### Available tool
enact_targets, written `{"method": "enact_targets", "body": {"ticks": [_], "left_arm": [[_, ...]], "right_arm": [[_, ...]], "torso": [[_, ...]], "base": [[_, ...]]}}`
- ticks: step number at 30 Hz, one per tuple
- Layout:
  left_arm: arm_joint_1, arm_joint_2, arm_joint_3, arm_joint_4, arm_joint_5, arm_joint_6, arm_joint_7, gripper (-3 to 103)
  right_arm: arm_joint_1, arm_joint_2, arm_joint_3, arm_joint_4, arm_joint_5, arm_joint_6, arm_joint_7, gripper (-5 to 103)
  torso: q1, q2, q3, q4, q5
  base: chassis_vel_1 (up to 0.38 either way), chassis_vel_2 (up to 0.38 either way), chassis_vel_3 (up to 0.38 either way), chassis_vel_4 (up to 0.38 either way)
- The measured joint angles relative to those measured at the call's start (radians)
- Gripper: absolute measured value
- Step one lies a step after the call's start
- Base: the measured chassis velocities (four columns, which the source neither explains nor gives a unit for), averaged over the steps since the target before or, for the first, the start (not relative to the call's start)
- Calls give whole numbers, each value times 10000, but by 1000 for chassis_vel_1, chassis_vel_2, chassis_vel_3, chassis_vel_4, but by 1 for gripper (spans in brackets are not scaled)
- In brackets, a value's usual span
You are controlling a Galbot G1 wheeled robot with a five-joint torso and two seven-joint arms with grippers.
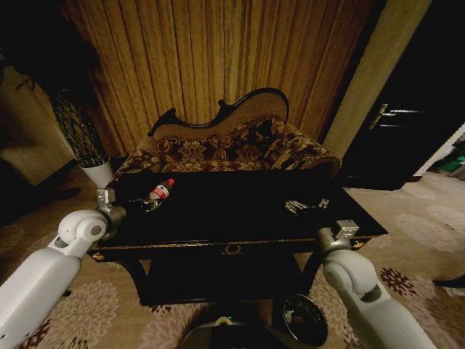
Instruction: Move to the front of the table and place the trash on the table into the trash bin.
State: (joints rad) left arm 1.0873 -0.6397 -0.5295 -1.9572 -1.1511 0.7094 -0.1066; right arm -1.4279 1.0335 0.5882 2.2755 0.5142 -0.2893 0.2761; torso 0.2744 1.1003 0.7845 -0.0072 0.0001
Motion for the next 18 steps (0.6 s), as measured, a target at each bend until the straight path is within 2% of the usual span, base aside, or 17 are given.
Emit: {"method": "enact_targets", "body": {"ticks": [5,7,9,10,12,13,14,15,16,17,18], "left_arm": [[-3,-24,-20,-9,7,1,11,42],[-46,-139,-53,-150,637,-145,58,42],[-41,-161,-69,-216,883,-328,96,42],[-31,-207,-128,-370,1487,-800,210,42],[-6,-277,-217,-570,2108,-1546,350,41],[-6,-277,-217,-570,2108,-1546,350,41],[17,-318,-284,-671,2409,-1946,423,41],[64,-362,-411,-841,2894,-2753,556,41],[64,-362,-411,-841,2894,-2753,556,41],[83,-374,-472,-937,3106,-3122,630,41],[125,-360,-647,-1282,3501,-3871,857,41]], "right_arm": [[-12,-6,6,10,3,5,0,100],[3,-77,28,161,216,21,0,100],[17,-105,31,205,293,24,0,100],[58,-204,35,354,537,30,-2,100],[151,-338,6,588,1047,31,-1,100],[151,-338,6,588,1047,31,-1,100],[242,-436,-49,737,1486,32,30,100],[459,-632,-191,915,2264,32,102,100],[459,-632,-191,915,2264,32,102,100],[592,-737,-273,982,2645,35,132,100],[1193,-1205,-716,1126,4134,136,183,100]], "torso": [[0,0,0,-1,0],[0,-1,1,-2,-5],[1,-1,1,-1,-6],[0,-1,1,-1,-2],[0,-1,1,-2,-2],[0,-1,1,-2,-2],[0,0,1,-3,-2],[0,0,1,-4,-1],[0,0,1,-4,-1],[0,0,0,-3,-2],[0,-1,0,1,-1]], "base": [[0,0,0,0],[0,0,0,0],[0,0,0,0],[0,0,0,0],[0,0,0,0],[0,0,0,0],[0,0,0,0],[0,0,0,0],[0,0,0,0],[0,0,0,0],[0,0,0,0]]}}
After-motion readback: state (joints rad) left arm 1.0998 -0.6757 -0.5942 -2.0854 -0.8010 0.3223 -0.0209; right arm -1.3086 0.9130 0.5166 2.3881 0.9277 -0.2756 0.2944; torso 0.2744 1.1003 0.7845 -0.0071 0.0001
